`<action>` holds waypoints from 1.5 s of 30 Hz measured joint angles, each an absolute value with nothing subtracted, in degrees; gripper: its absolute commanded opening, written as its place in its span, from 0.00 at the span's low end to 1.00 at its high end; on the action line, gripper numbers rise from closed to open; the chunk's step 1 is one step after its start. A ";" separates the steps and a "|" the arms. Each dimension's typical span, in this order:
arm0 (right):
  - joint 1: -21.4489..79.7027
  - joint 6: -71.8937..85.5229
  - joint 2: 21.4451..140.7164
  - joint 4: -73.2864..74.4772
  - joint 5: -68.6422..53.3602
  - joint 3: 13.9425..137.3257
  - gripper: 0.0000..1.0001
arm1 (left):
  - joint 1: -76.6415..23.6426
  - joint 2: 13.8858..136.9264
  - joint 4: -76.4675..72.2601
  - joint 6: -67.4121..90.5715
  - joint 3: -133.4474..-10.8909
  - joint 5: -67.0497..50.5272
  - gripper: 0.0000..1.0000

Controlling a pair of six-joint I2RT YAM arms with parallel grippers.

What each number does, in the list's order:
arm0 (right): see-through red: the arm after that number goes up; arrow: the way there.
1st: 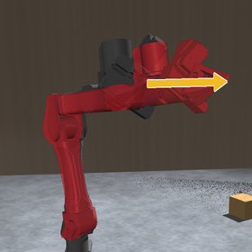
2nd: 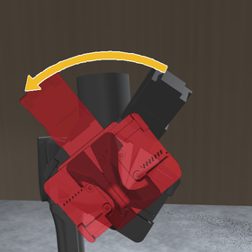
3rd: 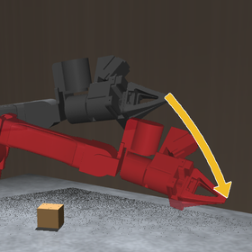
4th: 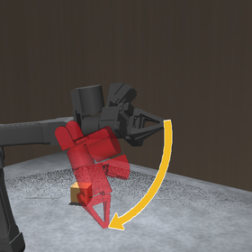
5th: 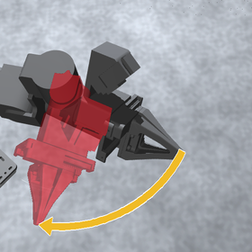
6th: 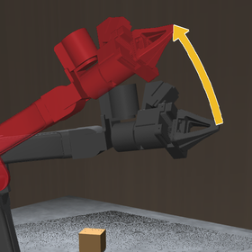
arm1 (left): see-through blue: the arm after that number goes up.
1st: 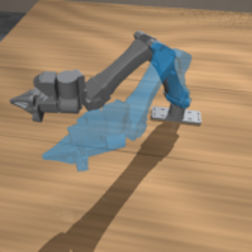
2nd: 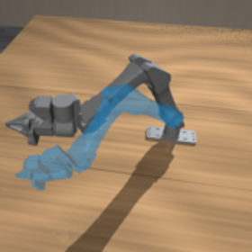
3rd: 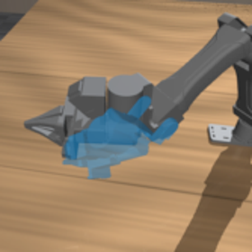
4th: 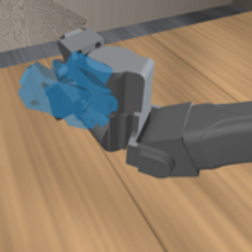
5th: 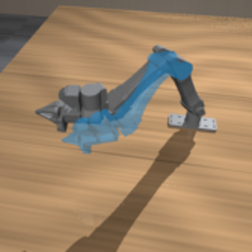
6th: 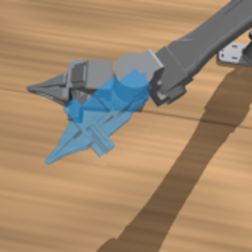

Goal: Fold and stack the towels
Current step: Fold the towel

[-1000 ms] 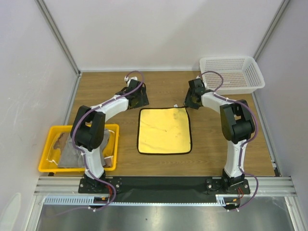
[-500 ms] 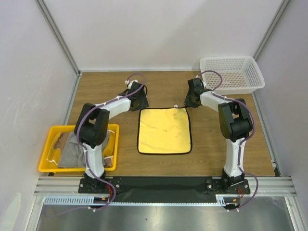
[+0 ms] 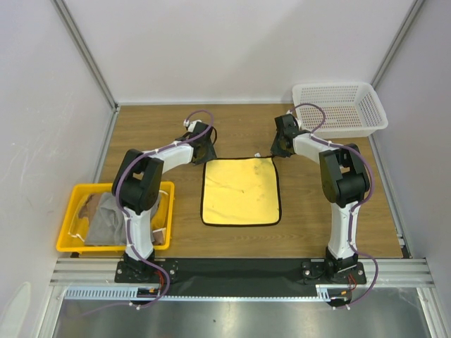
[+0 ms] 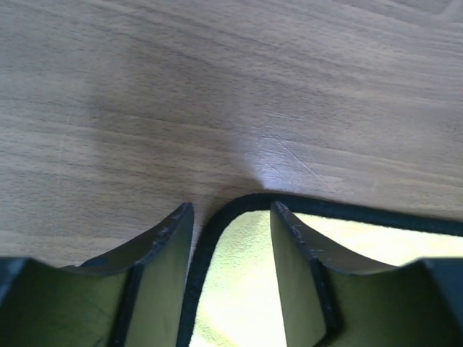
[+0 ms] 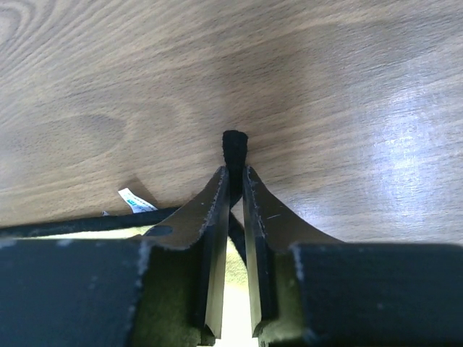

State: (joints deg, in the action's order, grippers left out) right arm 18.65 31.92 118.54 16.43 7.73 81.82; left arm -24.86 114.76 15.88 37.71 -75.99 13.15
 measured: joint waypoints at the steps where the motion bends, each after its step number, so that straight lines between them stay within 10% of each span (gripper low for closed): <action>1: 18.65 31.90 118.56 16.43 7.73 81.82 0.14 | -24.86 114.76 15.94 37.69 -75.99 13.32 0.48; 9: 18.65 31.90 118.61 16.62 7.75 81.89 0.08 | -24.86 115.02 15.94 37.78 -75.99 14.17 0.38; 20: 18.61 31.90 118.93 17.26 7.77 82.54 0.02 | -24.84 115.44 15.40 38.52 -75.99 14.55 0.00; 45: 18.50 26.24 105.97 19.77 8.14 93.14 0.00 | -24.86 99.59 8.56 24.25 -83.05 14.33 0.00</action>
State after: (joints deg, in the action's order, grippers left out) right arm 18.50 26.24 105.97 19.77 8.14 93.14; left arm -24.86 99.59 8.56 24.25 -83.05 14.33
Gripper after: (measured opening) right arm 0.074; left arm 0.011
